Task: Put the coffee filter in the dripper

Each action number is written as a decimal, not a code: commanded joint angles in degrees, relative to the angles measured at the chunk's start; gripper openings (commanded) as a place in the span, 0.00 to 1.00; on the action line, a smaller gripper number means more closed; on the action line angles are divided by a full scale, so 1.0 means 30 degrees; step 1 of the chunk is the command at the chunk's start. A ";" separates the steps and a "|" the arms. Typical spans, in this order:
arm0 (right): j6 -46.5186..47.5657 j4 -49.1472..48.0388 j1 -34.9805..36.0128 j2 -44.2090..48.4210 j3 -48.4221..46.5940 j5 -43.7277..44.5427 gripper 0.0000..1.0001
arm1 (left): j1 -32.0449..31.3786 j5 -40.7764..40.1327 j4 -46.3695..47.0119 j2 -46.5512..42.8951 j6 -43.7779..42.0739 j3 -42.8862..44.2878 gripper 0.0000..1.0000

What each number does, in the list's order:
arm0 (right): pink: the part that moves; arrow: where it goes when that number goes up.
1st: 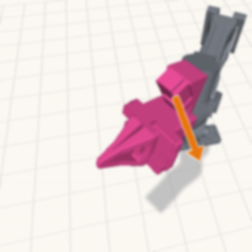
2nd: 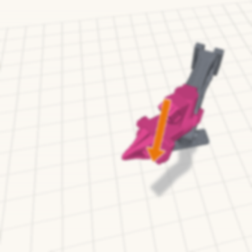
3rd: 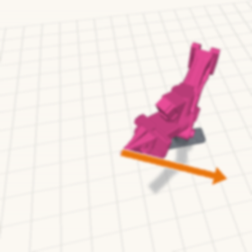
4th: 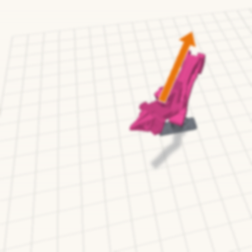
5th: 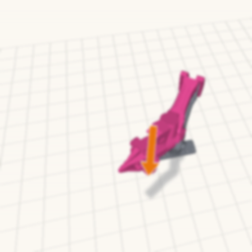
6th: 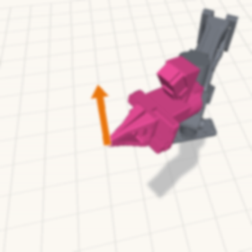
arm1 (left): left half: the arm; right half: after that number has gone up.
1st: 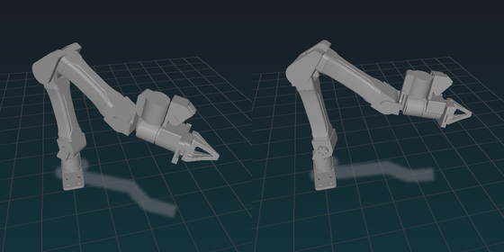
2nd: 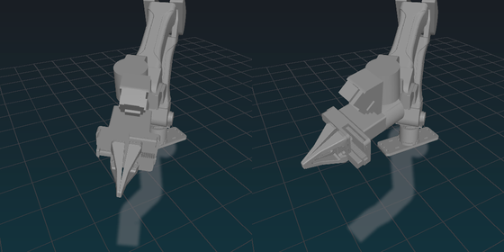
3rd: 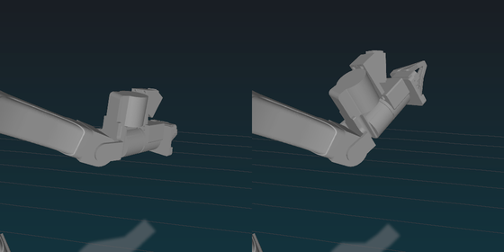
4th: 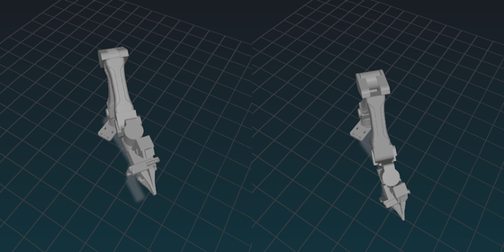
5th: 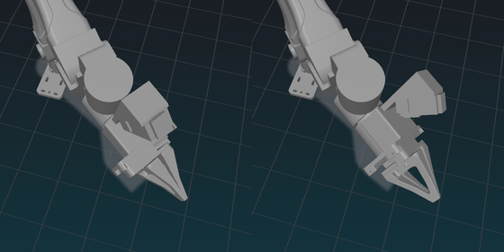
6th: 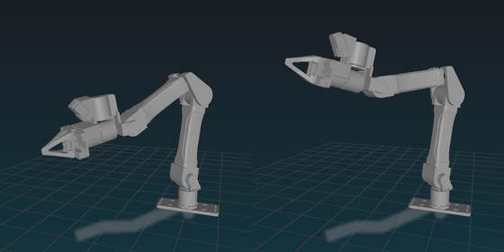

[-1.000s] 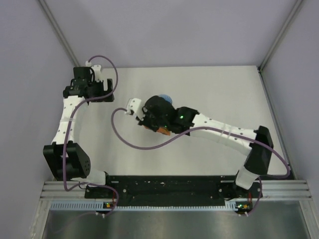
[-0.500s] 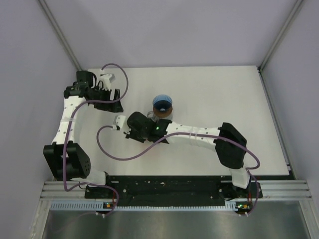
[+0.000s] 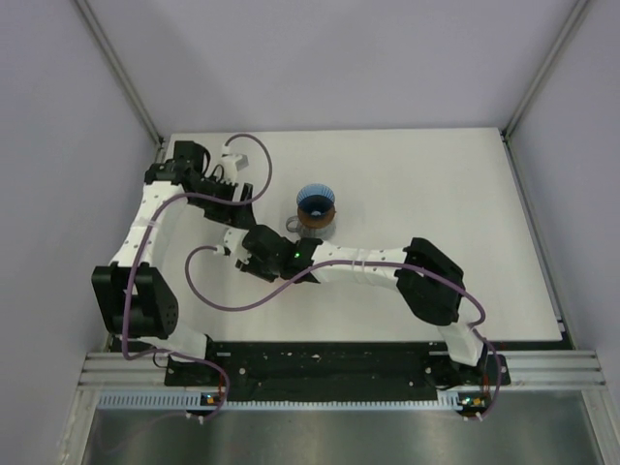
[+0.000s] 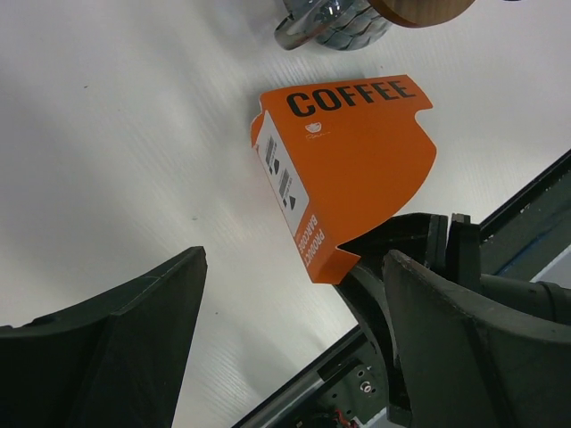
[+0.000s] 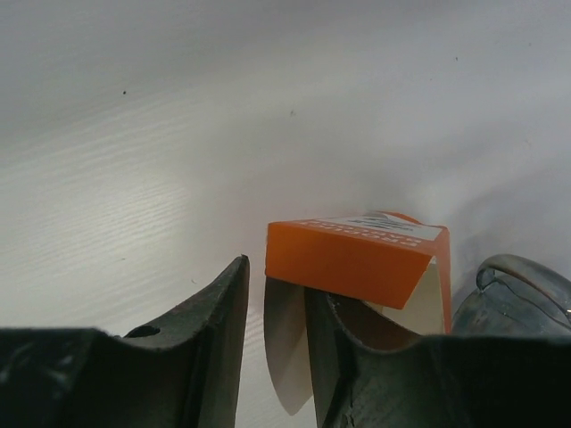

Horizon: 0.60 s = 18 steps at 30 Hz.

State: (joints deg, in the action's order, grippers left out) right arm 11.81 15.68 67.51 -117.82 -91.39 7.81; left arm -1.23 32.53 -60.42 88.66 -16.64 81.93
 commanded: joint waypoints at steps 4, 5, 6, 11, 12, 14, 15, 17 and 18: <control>-0.0423 -0.0979 0.0115 0.0513 -0.0531 -0.0232 0.32 | -0.0789 0.0727 -0.0776 0.0094 -0.0633 0.0111 0.86; -0.0364 -0.1008 0.0115 0.0572 -0.0502 -0.0261 0.31 | -0.0877 0.0873 -0.0951 0.0094 -0.0721 0.0112 0.86; -0.0335 -0.1096 0.0115 0.0601 -0.0415 -0.0232 0.28 | -0.0906 0.1019 -0.1098 0.0065 -0.0809 0.0112 0.86; -0.0071 -0.1213 0.0086 0.0543 -0.0297 0.0090 0.00 | -0.0965 0.1519 -0.2152 -0.0052 -0.1452 0.0375 0.87; -0.0042 -0.1214 0.0115 0.0543 -0.0326 0.0207 0.00 | -0.0965 0.1432 -0.2270 -0.0110 -0.1541 0.0375 0.87; 0.0075 -0.1243 0.0115 0.0543 -0.0355 0.0470 0.00 | -0.0965 0.0965 -0.2446 -0.0198 -0.1746 0.0375 0.87; 0.0134 -0.1243 0.0086 0.0543 -0.0355 0.0588 0.00 | -0.0936 0.0672 -0.2418 -0.0228 -0.1805 0.0375 0.87; 0.0164 -0.1243 0.0057 0.0688 -0.0385 0.0735 0.00 | -0.0936 -0.0264 -0.2649 -0.0141 -0.1835 0.0724 0.87; 0.0135 -0.1272 0.0028 0.0805 -0.0356 0.0706 0.00 | -0.0820 -0.0733 -0.3000 -0.0024 -0.1748 0.0959 0.87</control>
State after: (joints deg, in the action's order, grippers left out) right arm 13.08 15.42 68.12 -117.82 -91.39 7.90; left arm -3.86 34.30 -64.69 88.66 -19.29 82.11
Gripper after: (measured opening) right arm 0.007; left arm 0.873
